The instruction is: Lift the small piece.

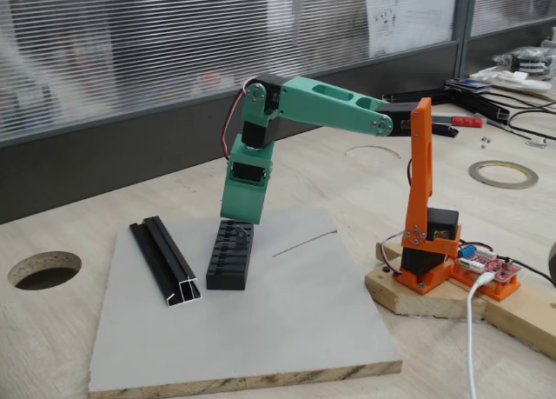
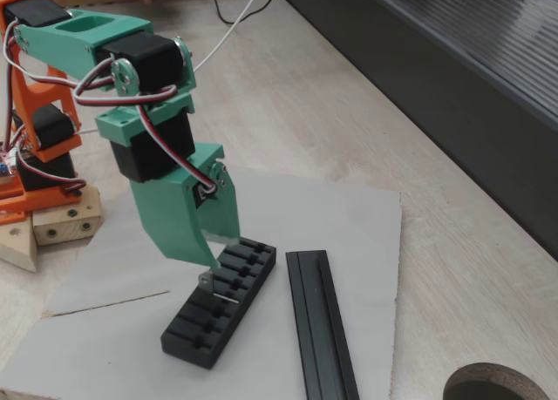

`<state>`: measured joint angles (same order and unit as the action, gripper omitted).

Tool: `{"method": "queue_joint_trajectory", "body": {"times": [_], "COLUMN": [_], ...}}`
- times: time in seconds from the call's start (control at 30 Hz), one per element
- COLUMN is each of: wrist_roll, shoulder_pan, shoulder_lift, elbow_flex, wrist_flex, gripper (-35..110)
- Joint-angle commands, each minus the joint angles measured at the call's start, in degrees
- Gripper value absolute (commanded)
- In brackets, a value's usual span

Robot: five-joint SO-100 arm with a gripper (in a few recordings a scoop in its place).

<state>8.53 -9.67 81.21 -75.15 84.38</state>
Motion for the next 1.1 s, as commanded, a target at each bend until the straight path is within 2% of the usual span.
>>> {"method": "queue_joint_trajectory", "body": {"times": [0.0, 0.67, 0.9, 1.07], "wrist_roll": [0.7, 0.7, 0.7, 0.7], "shoulder_pan": [0.7, 0.0, -0.09, -0.09], "shoulder_lift": [1.41, -5.71, -5.8, -9.14], "elbow_flex": [0.53, 0.88, 0.09, 0.09], "wrist_flex": [0.0, -0.53, -10.28, -10.72], "gripper": [45, 48, 48, 48]}}
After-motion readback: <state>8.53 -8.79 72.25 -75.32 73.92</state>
